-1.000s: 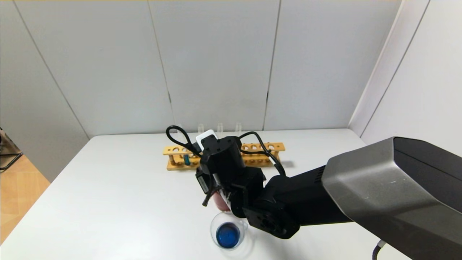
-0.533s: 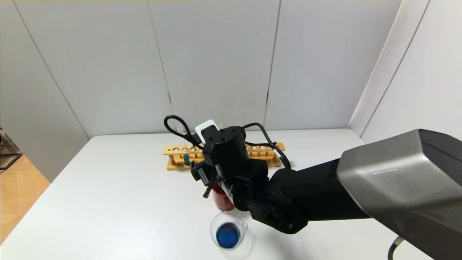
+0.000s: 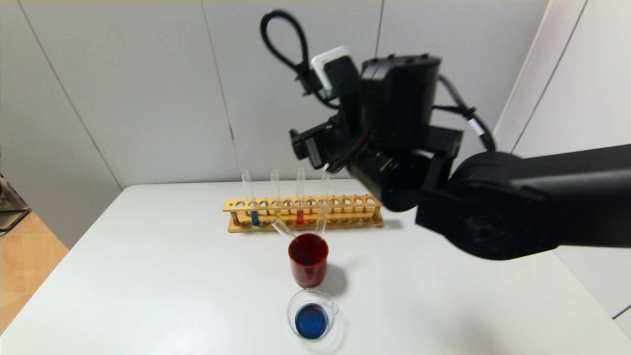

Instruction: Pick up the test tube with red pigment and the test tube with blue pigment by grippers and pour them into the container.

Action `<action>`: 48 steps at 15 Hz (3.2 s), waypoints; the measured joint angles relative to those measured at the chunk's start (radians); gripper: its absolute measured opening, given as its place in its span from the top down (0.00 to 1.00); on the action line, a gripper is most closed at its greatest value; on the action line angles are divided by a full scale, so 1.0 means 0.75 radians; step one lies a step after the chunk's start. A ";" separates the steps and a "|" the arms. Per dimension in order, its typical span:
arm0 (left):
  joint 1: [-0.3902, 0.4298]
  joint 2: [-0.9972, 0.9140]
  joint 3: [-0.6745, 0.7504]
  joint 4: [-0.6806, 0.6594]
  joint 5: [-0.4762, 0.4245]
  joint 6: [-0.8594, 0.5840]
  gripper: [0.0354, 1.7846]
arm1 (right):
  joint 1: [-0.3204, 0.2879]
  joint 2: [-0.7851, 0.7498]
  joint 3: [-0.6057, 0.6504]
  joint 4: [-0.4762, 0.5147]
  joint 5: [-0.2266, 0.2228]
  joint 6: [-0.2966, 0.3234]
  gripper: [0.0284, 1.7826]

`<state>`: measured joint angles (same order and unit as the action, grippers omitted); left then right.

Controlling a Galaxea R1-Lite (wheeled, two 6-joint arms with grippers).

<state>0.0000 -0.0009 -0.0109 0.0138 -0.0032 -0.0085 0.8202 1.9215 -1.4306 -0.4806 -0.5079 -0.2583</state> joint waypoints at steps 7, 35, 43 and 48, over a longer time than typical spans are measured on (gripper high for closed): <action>0.000 0.000 0.000 -0.001 0.000 0.001 0.02 | -0.435 -0.730 0.043 0.186 -0.074 -0.395 0.02; 0.000 0.000 0.000 -0.001 0.000 0.000 0.02 | -1.100 -2.416 0.839 0.346 0.679 0.369 0.02; 0.000 0.000 0.000 -0.001 0.000 0.001 0.02 | -1.095 -2.559 1.053 0.218 0.806 0.344 0.02; 0.000 0.000 0.000 -0.001 0.000 0.001 0.02 | -1.094 -2.562 1.170 0.196 0.823 0.351 0.02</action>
<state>0.0000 -0.0009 -0.0109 0.0134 -0.0032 -0.0077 -0.0004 0.0000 -0.5532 -0.3334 0.1096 0.0051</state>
